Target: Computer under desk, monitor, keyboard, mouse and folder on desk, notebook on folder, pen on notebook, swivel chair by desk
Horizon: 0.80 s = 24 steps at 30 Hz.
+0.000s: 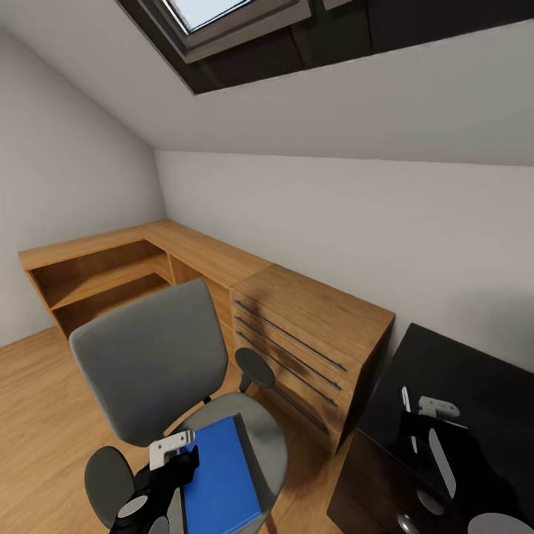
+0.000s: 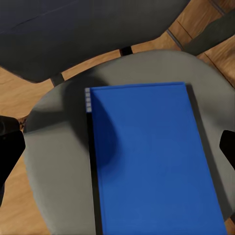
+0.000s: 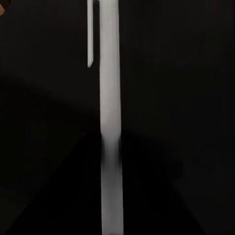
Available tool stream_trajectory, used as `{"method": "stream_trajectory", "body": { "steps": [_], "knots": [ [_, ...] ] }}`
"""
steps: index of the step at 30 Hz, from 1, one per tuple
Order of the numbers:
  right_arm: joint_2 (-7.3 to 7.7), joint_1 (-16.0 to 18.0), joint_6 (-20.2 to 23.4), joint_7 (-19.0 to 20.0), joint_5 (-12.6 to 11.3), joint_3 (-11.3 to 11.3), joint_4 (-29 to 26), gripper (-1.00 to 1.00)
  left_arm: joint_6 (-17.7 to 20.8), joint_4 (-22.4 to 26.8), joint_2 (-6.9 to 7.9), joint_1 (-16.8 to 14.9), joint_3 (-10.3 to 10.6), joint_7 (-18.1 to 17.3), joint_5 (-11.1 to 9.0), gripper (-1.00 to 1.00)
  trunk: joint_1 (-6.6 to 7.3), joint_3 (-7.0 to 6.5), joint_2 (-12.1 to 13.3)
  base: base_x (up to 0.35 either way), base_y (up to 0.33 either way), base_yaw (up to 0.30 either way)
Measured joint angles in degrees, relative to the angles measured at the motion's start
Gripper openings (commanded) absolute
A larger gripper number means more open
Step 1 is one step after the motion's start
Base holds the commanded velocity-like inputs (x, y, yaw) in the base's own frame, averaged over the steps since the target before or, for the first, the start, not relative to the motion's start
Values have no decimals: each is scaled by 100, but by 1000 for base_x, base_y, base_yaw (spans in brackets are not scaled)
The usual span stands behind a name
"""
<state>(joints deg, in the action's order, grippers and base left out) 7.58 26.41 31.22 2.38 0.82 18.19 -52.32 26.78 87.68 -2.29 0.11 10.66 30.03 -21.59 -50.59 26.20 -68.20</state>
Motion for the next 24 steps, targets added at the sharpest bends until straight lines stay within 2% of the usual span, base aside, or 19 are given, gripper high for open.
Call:
{"method": "stream_trajectory", "body": {
  "steps": [6,21,24],
  "knots": [
    [-1,-1,294,8,46,-11,-84,-100,2,-4,0,0,0,0,0,100,0,0,0,0,0,0],
    [-1,-2,459,11,85,-12,-143,-100,2,-4,0,0,0,0,-3,100,0,0,0,0,0,0],
    [-1,0,626,8,87,-11,-156,-100,2,-5,-1,0,0,0,-7,100,0,0,0,0,0,0]
  ]
}}
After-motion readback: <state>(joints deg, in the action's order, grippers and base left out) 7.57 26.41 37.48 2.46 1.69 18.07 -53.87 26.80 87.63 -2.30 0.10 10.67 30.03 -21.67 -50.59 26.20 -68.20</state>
